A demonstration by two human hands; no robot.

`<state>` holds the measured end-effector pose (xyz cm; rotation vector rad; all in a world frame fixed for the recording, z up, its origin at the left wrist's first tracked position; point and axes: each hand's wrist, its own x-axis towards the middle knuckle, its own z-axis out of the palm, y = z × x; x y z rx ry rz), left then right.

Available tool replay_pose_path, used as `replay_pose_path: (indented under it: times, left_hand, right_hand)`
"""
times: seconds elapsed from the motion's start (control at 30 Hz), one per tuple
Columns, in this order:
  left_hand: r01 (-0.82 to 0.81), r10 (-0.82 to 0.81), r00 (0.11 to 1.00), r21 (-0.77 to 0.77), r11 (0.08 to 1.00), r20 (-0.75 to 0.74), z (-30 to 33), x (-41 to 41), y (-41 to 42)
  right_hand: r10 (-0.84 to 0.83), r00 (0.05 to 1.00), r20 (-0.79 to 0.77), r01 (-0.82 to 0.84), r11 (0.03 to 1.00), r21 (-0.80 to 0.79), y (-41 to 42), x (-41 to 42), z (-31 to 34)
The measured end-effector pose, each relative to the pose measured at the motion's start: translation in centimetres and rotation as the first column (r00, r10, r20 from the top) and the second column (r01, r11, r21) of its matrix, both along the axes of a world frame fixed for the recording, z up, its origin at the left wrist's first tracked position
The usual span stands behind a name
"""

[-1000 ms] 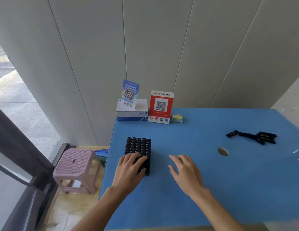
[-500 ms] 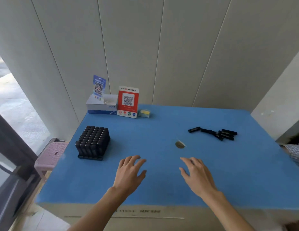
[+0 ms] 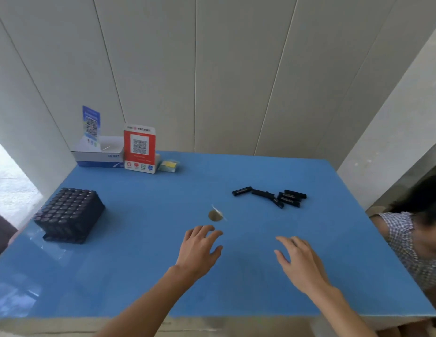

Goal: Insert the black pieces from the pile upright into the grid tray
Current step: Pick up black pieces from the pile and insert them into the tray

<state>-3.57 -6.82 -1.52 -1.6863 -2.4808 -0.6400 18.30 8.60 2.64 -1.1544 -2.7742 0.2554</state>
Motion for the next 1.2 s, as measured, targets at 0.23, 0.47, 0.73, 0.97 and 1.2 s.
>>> replay_pose_path:
  times: [0.23, 0.47, 0.73, 0.97, 1.2]
  left_hand:
    - [-0.033, 0.035, 0.993, -0.023, 0.999, 0.110, -0.8, -0.7, 9.0]
    - [-0.115, 0.121, 0.982, -0.044, 0.992, 0.148, -1.1, -2.7, 16.3]
    - [-0.228, 0.244, 0.956, -0.112, 0.967, 0.160, -1.0, -3.3, 20.9]
    - [-0.295, 0.319, 0.933, -0.155, 0.943, 0.167, -2.1, -1.8, 21.9]
    - [-0.456, 0.468, 0.854, -0.109, 0.884, 0.229, -2.6, 0.8, 21.7]
  right_hand:
    - [-0.010, 0.999, 0.031, 0.011, 1.000, -0.028, 9.3, -0.3, -0.3]
    - [0.054, 0.998, 0.038, -0.053, 0.998, -0.026, 17.1, -2.2, -0.7]
    - [0.161, 0.981, -0.111, -0.171, 0.981, -0.091, 20.6, -5.1, -1.8]
    - [0.307, 0.940, -0.147, -0.325, 0.938, -0.122, 22.5, -6.8, -2.8]
    - [0.382, 0.909, -0.165, -0.400, 0.911, -0.099, 22.9, -9.1, -3.3]
